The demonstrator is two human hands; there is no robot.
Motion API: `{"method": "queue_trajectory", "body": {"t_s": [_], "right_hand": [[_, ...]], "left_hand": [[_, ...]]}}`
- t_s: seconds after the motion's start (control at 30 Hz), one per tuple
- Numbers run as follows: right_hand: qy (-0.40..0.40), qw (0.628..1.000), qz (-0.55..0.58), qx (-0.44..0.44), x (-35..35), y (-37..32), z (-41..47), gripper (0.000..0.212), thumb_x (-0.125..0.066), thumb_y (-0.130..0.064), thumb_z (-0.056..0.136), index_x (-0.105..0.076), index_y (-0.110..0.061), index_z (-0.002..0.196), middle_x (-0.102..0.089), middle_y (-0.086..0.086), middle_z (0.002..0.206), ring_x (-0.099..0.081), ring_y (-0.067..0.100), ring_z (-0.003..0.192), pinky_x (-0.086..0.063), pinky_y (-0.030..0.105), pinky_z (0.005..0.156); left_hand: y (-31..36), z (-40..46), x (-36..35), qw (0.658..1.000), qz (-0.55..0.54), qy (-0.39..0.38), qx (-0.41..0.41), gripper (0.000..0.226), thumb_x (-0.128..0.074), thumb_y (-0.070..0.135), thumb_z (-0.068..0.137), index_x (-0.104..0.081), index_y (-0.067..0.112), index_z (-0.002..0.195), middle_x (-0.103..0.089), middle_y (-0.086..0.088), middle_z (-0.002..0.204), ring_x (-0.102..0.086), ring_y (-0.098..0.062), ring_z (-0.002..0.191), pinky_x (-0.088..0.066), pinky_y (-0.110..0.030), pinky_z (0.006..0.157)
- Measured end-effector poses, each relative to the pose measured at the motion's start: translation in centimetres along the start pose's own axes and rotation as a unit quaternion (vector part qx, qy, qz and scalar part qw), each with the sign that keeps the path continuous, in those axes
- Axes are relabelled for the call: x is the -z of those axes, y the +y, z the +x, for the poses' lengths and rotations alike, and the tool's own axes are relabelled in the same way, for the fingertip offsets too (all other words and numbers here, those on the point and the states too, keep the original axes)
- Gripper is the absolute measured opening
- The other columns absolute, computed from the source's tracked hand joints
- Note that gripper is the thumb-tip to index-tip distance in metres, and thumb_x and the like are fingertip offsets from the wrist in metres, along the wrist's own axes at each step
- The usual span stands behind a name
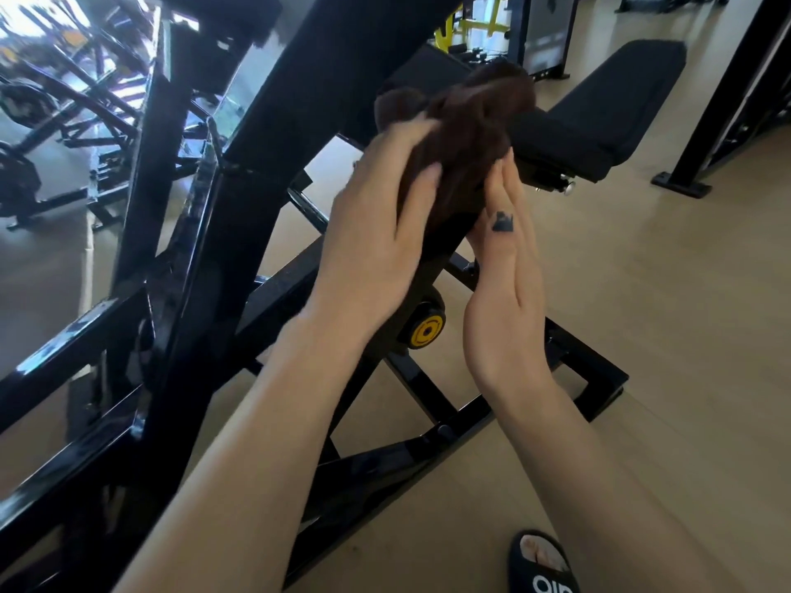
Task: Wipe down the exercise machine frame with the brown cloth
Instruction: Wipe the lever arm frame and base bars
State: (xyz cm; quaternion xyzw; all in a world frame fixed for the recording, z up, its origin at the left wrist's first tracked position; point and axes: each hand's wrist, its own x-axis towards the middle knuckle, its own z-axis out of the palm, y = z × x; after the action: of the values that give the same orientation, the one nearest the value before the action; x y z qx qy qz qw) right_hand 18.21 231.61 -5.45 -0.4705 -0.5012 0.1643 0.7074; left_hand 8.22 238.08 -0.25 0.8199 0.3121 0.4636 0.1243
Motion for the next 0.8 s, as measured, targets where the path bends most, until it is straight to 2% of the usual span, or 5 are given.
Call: {"method": "queue_trajectory", "body": {"t_s": [0.13, 0.27, 0.43, 0.6, 0.8], "right_hand": [[0.020, 1.000, 0.009, -0.015, -0.6, -0.4, -0.3, 0.043, -0.022, -0.037, 0.110, -0.029, -0.040, 0.152, -0.024, -0.004, 0.170, -0.018, 0.001, 0.154, -0.017, 0.034, 0.129], [0.013, 1.000, -0.013, -0.024, -0.6, -0.1, -0.4, 0.058, -0.021, -0.041, 0.108, -0.026, -0.018, 0.161, -0.020, -0.005, 0.171, -0.014, -0.001, 0.155, -0.012, 0.031, 0.129], [0.010, 0.999, -0.035, -0.024, -0.9, -0.1, -0.5, 0.055, -0.022, -0.032, 0.110, -0.020, -0.016, 0.163, -0.014, -0.004, 0.172, -0.010, -0.001, 0.156, -0.010, 0.027, 0.129], [0.022, 0.995, -0.097, -0.013, -1.8, 0.0, -1.4, 0.058, -0.023, -0.035, 0.110, -0.018, -0.015, 0.164, -0.008, -0.004, 0.173, -0.006, -0.001, 0.156, -0.007, 0.015, 0.124], [-0.011, 0.991, -0.132, -0.026, -3.1, -0.9, -4.2, 0.058, -0.025, -0.033, 0.111, -0.013, -0.015, 0.165, -0.001, -0.002, 0.174, -0.002, 0.006, 0.158, -0.009, 0.016, 0.124]], "left_hand": [[-1.3, -5.7, 1.3, 0.999, 0.035, -0.010, -0.018, 0.034, -0.051, 0.018, 0.105, -0.054, 0.017, 0.139, -0.059, 0.001, 0.140, -0.054, -0.010, 0.130, -0.041, -0.019, 0.107], [-2.6, -9.2, 2.0, 1.000, 0.019, 0.012, -0.018, 0.034, -0.050, 0.014, 0.104, -0.054, 0.021, 0.137, -0.056, -0.001, 0.144, -0.050, -0.012, 0.137, -0.036, -0.021, 0.113], [-2.6, -10.3, 0.9, 0.998, 0.013, 0.065, -0.014, 0.031, -0.044, 0.024, 0.108, -0.053, 0.018, 0.137, -0.051, -0.005, 0.149, -0.046, -0.014, 0.141, -0.033, -0.017, 0.115], [-4.0, -14.2, 1.8, 0.992, 0.051, 0.111, 0.026, 0.033, -0.053, 0.012, 0.103, -0.052, 0.015, 0.136, -0.055, -0.016, 0.145, -0.041, 0.008, 0.137, -0.035, -0.010, 0.110], [-4.4, -16.7, 2.9, 0.989, 0.091, 0.109, 0.042, 0.037, -0.051, 0.010, 0.101, -0.049, 0.017, 0.138, -0.055, -0.016, 0.142, -0.046, -0.003, 0.131, -0.037, -0.008, 0.108]]}}
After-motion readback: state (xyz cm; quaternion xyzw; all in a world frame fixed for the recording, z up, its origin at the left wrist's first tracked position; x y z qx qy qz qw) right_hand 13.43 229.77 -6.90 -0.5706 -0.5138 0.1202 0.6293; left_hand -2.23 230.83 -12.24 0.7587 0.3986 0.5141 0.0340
